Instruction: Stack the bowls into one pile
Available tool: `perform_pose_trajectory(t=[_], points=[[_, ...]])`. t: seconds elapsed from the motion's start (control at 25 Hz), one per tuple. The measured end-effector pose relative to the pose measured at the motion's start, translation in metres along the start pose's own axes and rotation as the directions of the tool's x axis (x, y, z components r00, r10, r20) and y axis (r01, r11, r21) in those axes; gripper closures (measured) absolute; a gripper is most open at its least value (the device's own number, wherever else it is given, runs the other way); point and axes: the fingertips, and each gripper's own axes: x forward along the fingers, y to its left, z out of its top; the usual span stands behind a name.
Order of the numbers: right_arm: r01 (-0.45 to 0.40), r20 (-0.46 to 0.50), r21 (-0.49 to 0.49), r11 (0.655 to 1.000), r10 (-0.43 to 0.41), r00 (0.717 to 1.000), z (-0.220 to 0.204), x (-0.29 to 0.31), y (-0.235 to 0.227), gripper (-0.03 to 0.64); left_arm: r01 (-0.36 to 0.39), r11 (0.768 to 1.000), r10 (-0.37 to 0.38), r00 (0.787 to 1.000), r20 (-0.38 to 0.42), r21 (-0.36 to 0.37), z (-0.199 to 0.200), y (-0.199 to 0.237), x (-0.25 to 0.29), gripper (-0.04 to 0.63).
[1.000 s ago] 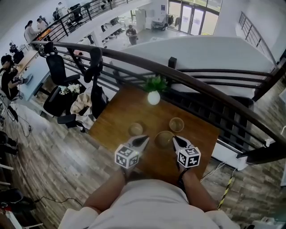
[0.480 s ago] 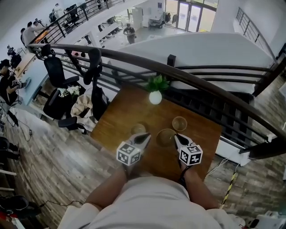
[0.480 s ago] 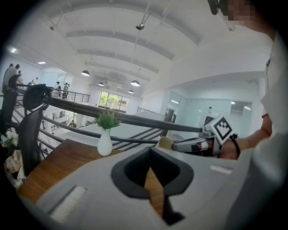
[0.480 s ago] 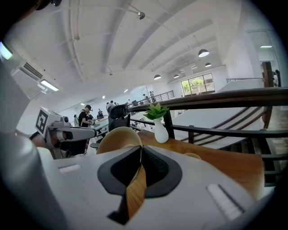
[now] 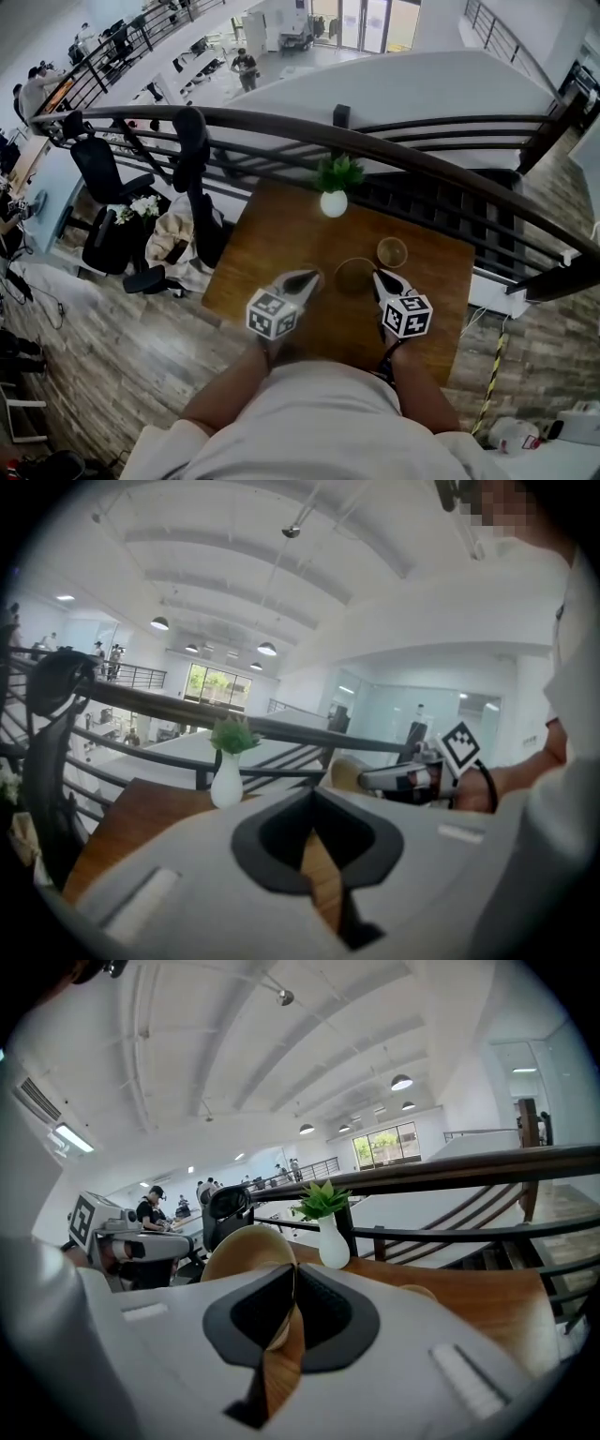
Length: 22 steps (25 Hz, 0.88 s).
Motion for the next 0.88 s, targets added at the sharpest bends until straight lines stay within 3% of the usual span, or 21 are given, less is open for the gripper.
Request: perform_pose_trajectory(t=[0.4, 0.64, 0.88], points=[[0.12, 0.055, 0.059, 0.991, -0.123, 0.991, -0.009, 0.038, 0.077, 0.595, 0.142, 0.988, -0.14, 0.99, -0.035, 0.063, -0.006, 0.056, -0.063, 0.591], [0.156, 0.034, 0.061, 0.986, -0.158, 0.987, -0.021, 0.05, 0.108, 0.595, 0.175, 0.985, -0.174, 0.984, -0.045, 0.009, -0.02, 0.086, -0.075, 0.591], [0.155, -0.003, 0.082, 0.985, -0.155, 0.988, -0.037, 0.062, 0.107, 0.595, 0.184, 0.983, -0.184, 0.981, -0.057, -0.006, -0.026, 0.098, -0.063, 0.591]])
